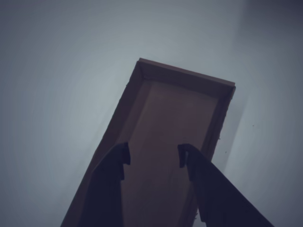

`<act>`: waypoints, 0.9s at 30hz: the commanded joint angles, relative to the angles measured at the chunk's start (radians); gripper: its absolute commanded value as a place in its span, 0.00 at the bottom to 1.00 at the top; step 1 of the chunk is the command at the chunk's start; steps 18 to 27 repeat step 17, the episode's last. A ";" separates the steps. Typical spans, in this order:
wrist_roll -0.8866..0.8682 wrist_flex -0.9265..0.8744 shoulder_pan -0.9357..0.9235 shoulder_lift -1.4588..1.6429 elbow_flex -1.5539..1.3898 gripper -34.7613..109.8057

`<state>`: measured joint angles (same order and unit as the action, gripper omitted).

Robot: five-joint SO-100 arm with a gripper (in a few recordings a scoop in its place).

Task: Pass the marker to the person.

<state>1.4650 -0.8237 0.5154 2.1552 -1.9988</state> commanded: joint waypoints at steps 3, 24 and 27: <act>0.008 0.026 0.006 0.057 0.009 0.40; 0.008 0.028 0.015 0.061 0.002 0.40; 0.008 0.028 0.015 0.061 0.002 0.40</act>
